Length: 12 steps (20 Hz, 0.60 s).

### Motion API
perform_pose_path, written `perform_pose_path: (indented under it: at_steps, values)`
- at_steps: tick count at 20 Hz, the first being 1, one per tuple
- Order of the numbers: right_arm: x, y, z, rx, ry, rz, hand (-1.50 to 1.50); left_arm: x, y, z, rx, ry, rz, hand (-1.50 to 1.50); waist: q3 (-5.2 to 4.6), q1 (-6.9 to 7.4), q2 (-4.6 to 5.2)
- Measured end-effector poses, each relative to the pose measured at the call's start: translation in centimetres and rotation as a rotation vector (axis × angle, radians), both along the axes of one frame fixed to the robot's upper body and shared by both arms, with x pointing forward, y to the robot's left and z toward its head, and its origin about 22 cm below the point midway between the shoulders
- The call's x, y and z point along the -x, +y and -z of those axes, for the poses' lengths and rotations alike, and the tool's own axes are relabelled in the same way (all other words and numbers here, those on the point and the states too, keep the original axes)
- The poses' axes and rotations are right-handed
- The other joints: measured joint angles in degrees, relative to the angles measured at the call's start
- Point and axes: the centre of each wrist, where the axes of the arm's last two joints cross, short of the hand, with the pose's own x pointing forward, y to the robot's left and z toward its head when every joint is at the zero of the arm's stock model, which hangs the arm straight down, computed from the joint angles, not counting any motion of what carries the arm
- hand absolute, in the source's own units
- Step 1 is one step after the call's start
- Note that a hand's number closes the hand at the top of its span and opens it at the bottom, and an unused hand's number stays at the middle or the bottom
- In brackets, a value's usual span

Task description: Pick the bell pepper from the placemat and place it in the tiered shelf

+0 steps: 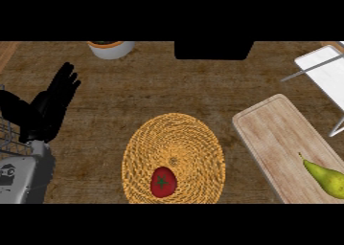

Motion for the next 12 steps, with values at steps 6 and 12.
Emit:
perform_pose_path:
  at_steps: [6, 12]
  values:
    - [1.1, -2.9, -0.8, -0.033, -0.087, -0.006, -1.5, 0.1, 0.3, 0.2, -0.002, 0.003, 0.002, 0.0, -0.01, -0.02, 0.01]
    - [4.5, -6.5, -2.6, -0.163, 0.007, -0.099, -1.5, 0.5, 0.6, 0.3, 0.001, 0.007, -0.001, 0.0, 0.02, -0.2, -0.01]
